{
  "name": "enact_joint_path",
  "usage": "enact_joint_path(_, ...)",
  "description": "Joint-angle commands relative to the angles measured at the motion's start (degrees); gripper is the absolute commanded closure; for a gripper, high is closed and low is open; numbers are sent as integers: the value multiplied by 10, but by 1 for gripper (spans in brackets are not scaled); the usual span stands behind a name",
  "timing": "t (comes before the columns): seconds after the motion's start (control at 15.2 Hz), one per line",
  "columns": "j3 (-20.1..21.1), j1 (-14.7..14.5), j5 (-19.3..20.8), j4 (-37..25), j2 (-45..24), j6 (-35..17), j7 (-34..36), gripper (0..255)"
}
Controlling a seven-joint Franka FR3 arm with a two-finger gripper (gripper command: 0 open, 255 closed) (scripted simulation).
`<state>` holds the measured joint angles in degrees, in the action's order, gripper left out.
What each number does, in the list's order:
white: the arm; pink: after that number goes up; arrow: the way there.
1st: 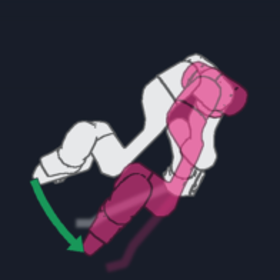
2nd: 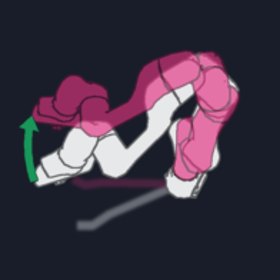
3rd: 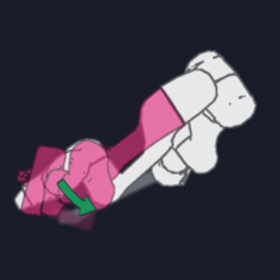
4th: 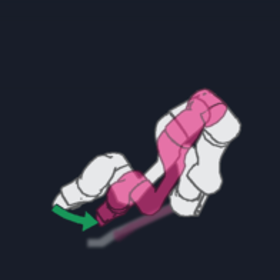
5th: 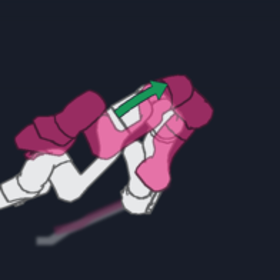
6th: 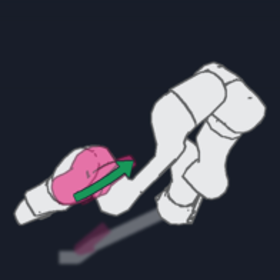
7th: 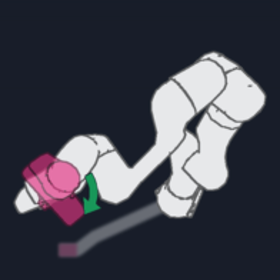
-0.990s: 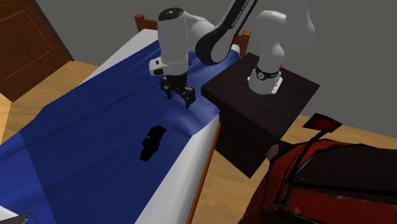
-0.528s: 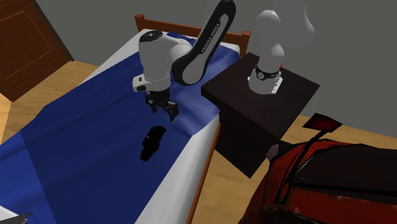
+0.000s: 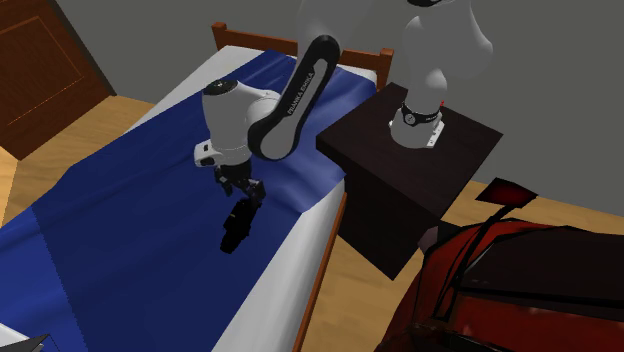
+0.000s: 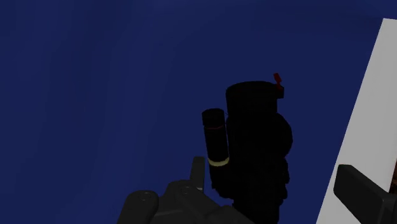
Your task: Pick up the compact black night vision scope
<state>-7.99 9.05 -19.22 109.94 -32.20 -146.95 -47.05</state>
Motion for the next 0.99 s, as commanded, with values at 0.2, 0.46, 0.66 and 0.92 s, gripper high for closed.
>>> enact_joint_path(0.2,10,7,-12,-10,-36,-26,-11,0)
enact_joint_path(0.46,10,8,-12,-9,-35,-26,-12,255)
enact_joint_path(0.66,10,8,-11,-10,-35,-26,-12,255)
enact_joint_path(0.92,10,8,-12,-10,-35,-26,-12,255)
